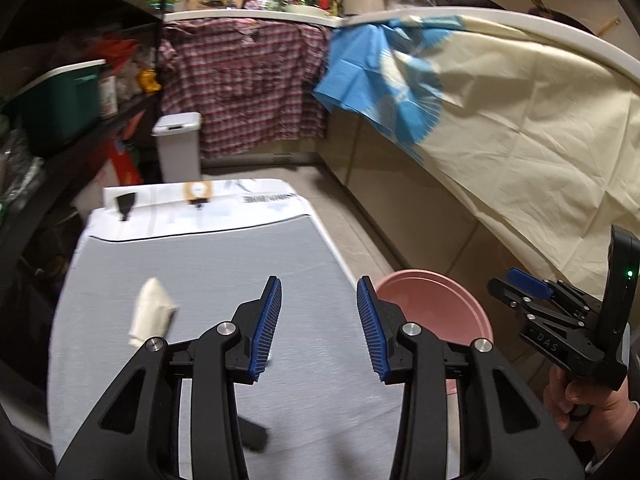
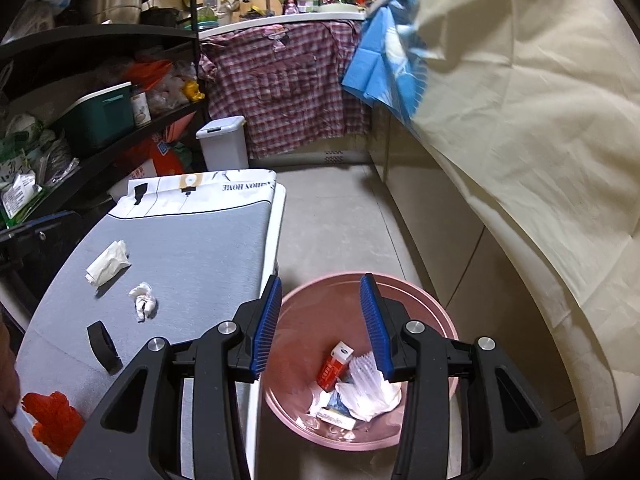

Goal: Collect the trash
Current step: 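Move both tools back over the table toward the tissues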

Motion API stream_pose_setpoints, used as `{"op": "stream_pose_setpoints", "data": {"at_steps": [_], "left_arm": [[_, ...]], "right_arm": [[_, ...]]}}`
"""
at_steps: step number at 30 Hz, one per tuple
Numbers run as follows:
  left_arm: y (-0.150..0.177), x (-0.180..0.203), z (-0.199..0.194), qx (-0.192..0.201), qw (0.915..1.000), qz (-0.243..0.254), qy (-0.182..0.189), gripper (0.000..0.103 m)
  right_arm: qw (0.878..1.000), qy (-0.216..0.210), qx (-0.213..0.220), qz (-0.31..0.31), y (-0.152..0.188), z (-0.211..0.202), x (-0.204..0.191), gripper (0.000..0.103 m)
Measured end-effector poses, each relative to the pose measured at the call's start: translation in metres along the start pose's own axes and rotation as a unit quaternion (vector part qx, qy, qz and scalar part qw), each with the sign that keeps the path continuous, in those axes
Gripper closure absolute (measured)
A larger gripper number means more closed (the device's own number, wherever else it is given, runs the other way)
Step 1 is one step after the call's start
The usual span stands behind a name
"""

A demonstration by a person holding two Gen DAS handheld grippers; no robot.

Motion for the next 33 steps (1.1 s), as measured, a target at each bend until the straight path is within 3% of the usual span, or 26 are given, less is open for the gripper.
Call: {"op": "stream_pose_setpoints", "data": {"at_steps": [14, 33], "left_arm": [[0.022, -0.084, -0.023, -0.005, 0.9983, -0.033, -0.049, 0.066], [0.034, -0.144, -0.015, -0.013, 0.9940, -0.071, -0.083, 0.066]], "right_arm": [[0.995, -0.067, 0.005, -0.069, 0.000, 0.004, -0.086, 0.063], [0.987, -0.150, -0.033, -0.056, 0.012, 0.057, -0.178, 0.068]]}}
Point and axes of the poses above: each gripper's, at about its wrist camera, not at the fingertips, and z roughly the way its jaws point, x to its right, y to its underside, the point moved 8 cm from there along z, roughly the way its jaws point, and after that the axes turned 2 degrees about -x, right-handed, at the moved point
